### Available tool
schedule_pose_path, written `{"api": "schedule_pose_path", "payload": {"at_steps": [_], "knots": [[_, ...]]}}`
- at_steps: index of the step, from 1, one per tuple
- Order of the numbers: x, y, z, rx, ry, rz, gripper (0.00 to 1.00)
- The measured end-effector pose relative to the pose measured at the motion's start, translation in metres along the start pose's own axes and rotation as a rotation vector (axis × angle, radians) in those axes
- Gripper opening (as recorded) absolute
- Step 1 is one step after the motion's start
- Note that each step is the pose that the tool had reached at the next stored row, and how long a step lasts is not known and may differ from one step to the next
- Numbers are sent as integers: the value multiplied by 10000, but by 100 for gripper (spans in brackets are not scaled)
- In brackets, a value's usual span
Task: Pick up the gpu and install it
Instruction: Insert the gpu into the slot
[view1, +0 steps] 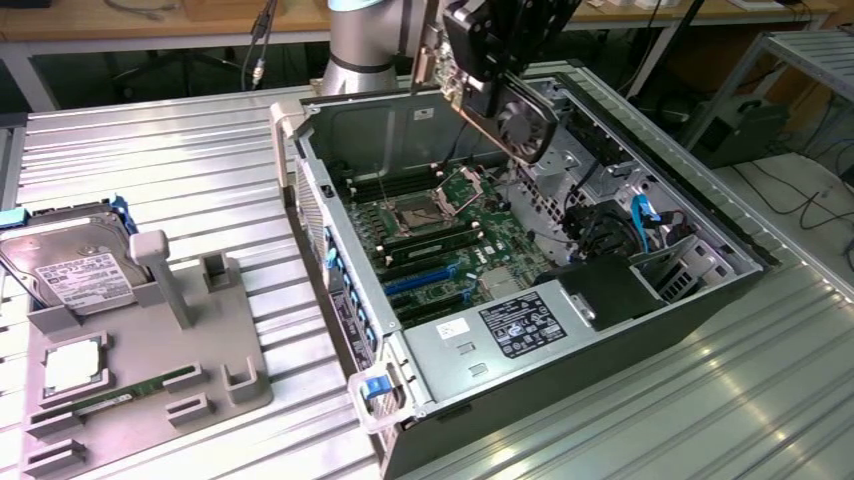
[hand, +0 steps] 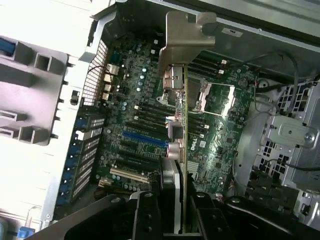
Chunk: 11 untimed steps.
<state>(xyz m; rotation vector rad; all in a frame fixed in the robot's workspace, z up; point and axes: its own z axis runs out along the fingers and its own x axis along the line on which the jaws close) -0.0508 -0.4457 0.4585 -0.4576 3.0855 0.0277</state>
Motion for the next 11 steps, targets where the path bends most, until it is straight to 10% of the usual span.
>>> {"api": "schedule_pose_path", "payload": {"at_steps": [11], "knots": [[0, 0, 0, -52, 30, -2113, 28]]}}
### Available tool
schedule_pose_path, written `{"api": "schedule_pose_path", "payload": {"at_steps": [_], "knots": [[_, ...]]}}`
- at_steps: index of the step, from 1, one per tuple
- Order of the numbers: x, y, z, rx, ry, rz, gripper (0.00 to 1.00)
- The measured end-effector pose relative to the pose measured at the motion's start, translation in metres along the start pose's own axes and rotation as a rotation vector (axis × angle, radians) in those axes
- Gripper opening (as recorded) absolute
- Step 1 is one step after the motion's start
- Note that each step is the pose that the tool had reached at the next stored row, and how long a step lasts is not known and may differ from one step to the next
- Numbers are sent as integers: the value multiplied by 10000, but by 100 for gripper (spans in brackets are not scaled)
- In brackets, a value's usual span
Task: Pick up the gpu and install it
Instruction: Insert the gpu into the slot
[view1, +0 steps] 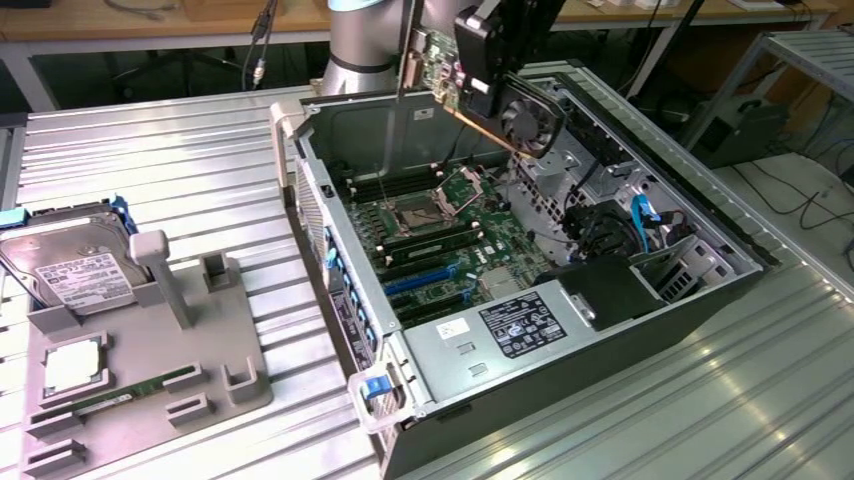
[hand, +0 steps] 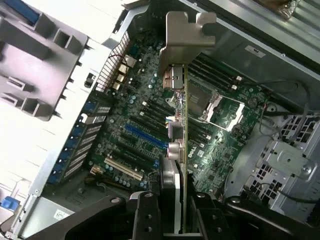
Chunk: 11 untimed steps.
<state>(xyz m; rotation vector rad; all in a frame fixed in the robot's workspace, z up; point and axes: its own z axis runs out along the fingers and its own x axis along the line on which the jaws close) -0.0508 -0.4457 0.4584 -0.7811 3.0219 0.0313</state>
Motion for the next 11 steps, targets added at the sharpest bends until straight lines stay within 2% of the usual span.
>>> {"api": "schedule_pose_path", "payload": {"at_steps": [11], "knots": [[0, 0, 0, -52, 30, -2127, 28]]}}
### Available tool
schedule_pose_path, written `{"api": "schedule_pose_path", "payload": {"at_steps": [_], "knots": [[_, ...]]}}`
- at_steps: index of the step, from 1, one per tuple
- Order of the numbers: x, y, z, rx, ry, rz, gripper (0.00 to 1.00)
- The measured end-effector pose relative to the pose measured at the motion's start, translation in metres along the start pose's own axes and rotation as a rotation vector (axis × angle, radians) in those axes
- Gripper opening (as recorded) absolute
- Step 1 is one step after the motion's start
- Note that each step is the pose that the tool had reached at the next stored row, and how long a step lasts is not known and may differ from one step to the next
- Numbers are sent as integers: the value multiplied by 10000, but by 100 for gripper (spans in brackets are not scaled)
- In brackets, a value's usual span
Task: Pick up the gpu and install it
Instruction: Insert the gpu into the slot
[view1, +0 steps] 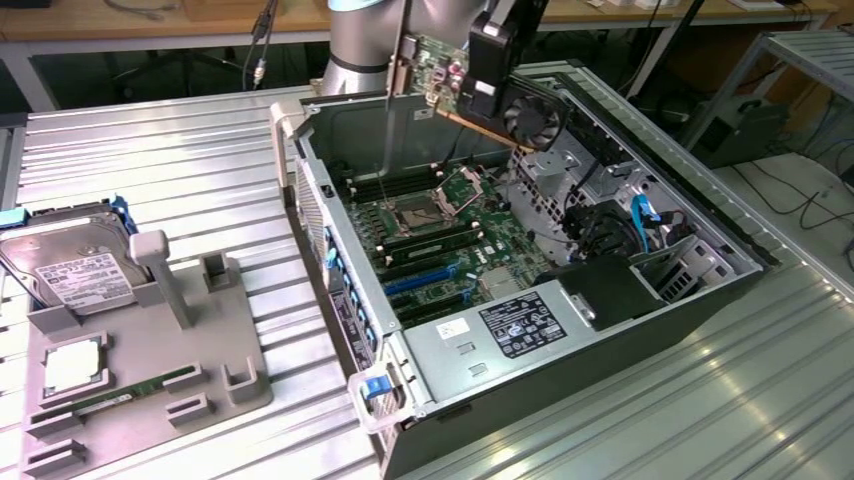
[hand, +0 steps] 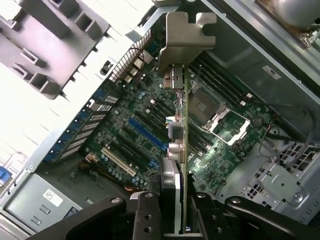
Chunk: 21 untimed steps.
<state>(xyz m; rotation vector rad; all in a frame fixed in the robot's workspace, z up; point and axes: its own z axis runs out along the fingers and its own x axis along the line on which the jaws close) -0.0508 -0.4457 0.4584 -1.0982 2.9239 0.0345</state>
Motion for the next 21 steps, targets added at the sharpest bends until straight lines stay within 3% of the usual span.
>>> {"api": "schedule_pose_path", "payload": {"at_steps": [8, 11, 21], "knots": [[0, 0, -1, -38, 23, -1558, 28], [0, 0, 0, -60, 36, -2470, 28], [0, 0, 1, -106, 61, -4287, 28]]}}
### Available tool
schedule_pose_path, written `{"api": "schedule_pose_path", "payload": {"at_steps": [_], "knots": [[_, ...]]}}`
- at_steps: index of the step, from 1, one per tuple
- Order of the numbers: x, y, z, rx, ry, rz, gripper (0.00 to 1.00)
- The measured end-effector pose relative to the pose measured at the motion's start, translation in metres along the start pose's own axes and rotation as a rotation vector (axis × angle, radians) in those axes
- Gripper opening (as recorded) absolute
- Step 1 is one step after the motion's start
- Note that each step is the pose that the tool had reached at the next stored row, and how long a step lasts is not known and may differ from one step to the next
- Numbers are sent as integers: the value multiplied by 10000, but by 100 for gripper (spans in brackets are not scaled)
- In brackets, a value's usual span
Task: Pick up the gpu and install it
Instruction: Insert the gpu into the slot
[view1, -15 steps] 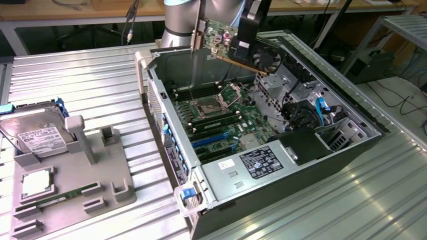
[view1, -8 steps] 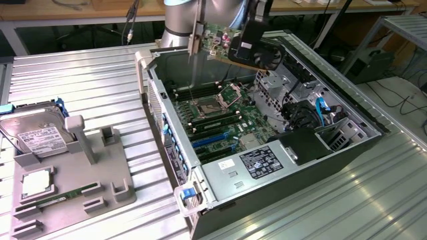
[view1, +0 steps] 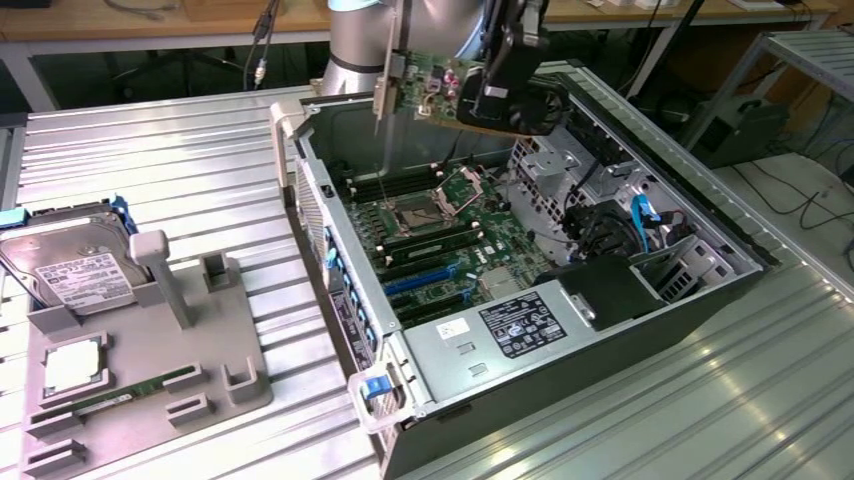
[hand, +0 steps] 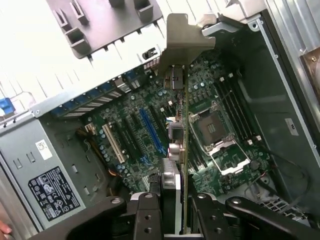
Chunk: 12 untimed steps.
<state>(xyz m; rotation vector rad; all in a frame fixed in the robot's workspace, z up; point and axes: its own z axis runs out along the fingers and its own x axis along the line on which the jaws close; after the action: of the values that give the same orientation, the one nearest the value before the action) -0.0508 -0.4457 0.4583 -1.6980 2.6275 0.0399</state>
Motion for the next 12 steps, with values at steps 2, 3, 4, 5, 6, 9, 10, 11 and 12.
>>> {"api": "schedule_pose_path", "payload": {"at_steps": [2, 3, 4, 5, 6, 9, 10, 11, 12], "knots": [[0, 0, 1, -14, 9, -572, 28], [0, 0, 1, -18, 12, -752, 28], [0, 0, 1, -24, 15, -1046, 28], [0, 0, 2, -27, 17, -1236, 28], [0, 0, 2, -30, 19, -1406, 28], [0, 0, 4, -43, 25, -1957, 28], [0, 0, 4, -46, 29, -2134, 28], [0, 0, 6, -51, 30, -2316, 28], [0, 0, 6, -54, 33, -2489, 28]]}}
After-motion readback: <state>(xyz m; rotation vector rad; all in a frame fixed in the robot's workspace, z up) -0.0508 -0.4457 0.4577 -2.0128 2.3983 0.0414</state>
